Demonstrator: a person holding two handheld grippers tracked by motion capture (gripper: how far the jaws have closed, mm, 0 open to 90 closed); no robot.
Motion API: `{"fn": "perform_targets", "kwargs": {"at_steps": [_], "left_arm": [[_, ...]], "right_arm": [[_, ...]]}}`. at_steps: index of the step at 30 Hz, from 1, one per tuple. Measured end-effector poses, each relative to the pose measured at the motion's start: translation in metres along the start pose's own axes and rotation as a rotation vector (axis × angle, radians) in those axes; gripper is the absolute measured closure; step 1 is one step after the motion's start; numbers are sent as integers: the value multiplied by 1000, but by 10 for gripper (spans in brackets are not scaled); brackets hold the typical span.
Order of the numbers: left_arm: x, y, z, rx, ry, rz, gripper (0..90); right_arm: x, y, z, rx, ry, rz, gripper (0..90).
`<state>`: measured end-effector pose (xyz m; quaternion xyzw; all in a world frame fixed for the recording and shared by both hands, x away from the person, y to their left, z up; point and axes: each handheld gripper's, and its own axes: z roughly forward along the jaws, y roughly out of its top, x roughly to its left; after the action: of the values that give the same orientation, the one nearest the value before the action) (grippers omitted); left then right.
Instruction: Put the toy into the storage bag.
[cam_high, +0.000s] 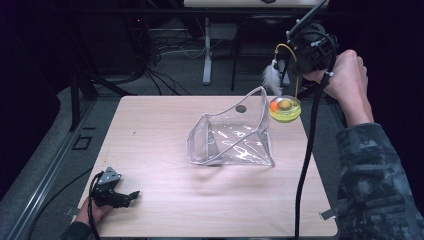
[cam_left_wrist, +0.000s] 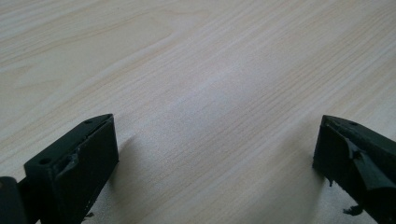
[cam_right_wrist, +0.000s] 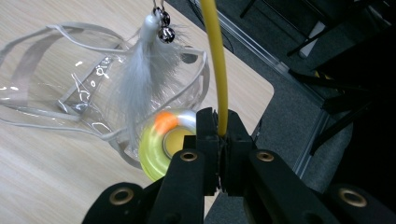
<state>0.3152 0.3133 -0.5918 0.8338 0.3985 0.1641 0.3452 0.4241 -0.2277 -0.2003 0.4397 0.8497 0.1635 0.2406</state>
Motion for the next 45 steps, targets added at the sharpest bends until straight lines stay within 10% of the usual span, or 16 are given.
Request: {"fn": "perform_targets", "kwargs": {"at_steps": [19,45], "left_arm": [[0,0,0,0,0,-1,0],[0,0,0,-1,0,-1,0]], "right_arm": [[43,42,0,-46,43,-92,878],[78,45,76,17,124,-118,878]]}}
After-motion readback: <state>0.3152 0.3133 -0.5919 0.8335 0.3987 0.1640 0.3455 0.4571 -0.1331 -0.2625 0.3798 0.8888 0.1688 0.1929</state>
